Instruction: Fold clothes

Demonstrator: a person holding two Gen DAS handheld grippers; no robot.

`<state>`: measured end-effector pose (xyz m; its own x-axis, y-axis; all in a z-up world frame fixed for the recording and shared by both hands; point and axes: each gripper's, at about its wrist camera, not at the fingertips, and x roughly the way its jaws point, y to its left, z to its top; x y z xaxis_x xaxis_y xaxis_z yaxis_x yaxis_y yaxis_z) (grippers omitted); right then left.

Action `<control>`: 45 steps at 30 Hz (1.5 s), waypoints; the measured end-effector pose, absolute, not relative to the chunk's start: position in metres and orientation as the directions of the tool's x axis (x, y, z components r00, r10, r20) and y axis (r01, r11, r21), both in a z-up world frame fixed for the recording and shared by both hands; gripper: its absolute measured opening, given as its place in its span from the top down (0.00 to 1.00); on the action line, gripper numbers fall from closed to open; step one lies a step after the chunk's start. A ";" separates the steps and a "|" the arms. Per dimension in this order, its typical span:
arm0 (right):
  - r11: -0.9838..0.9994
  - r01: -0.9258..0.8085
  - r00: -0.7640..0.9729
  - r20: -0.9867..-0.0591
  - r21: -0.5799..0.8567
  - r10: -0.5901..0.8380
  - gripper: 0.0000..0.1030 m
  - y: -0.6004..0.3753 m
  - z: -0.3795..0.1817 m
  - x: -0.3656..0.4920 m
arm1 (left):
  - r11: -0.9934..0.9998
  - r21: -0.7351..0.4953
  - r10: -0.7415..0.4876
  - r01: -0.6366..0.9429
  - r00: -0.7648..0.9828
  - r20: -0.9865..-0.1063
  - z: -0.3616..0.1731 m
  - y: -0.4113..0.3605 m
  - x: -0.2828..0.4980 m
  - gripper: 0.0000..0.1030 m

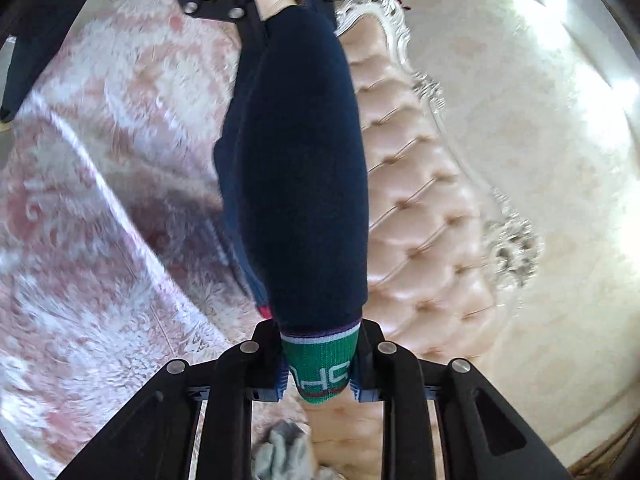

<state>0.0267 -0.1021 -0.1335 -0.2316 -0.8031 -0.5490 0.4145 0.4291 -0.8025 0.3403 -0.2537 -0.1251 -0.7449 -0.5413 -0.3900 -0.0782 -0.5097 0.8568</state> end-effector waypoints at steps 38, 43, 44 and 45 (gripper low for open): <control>0.072 0.983 0.182 -0.862 0.168 -0.473 0.03 -0.440 -0.204 -0.205 | -0.783 -0.473 0.133 0.404 -0.635 -0.761 -0.285 -0.784 0.250 0.07; -0.068 0.995 0.020 -0.818 0.072 -0.575 0.03 -0.398 -0.147 -0.217 | -0.726 -0.460 -0.093 0.512 -0.735 -0.672 -0.218 -0.759 0.352 0.07; -0.067 0.995 0.023 -0.801 0.079 -0.599 0.03 -0.393 -0.134 -0.215 | -0.695 -0.499 -0.126 0.517 -0.771 -0.624 -0.206 -0.744 0.379 0.07; -0.061 0.994 0.036 -0.783 0.094 -0.621 0.03 -0.390 -0.121 -0.213 | -0.620 -0.602 -0.102 0.503 -0.812 -0.574 -0.209 -0.721 0.402 0.07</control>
<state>-0.2126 -0.3899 -0.1213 0.0359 -0.6211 -0.7829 0.9937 -0.0613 0.0941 0.4024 -0.7206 -0.2093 -0.8124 -0.1016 -0.5742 0.5032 -0.6197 -0.6023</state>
